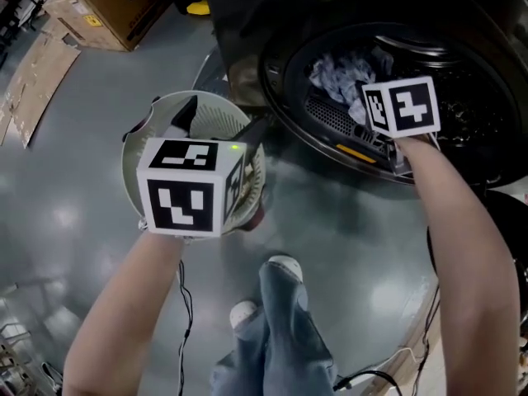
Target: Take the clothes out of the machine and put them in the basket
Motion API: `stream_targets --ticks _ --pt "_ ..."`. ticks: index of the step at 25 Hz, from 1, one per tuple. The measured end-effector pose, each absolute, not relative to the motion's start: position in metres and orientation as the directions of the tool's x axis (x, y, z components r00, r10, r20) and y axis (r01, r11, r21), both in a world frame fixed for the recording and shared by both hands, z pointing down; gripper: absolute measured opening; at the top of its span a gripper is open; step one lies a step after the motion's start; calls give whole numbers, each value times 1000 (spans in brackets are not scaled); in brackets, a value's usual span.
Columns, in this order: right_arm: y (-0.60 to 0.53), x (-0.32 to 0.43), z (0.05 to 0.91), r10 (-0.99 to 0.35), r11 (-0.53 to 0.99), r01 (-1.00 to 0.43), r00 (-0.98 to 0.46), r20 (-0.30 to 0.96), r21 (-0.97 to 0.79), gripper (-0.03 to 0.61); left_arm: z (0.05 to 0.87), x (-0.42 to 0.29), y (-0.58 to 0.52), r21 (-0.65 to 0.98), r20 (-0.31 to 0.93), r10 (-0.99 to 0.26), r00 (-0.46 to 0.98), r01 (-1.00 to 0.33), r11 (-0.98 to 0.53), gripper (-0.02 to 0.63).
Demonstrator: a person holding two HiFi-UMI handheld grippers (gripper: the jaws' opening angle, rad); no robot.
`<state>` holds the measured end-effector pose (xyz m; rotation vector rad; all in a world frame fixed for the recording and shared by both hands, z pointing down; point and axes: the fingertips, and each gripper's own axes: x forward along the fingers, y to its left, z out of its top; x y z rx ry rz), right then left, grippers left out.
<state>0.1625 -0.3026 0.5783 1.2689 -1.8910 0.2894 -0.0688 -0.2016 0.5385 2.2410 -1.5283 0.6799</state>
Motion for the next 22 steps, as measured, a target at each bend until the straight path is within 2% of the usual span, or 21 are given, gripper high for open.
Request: stream_targets --ticks 8,22 --pt "-262 171 530 -684 435 -869 -149 715 236 137 509 -67 -181 41 648 -709 279 -942 -334 446" --pt "-206 160 459 -630 484 -851 -176 757 204 137 425 -73 -174 63 672 -697 251 -957 -284 446"
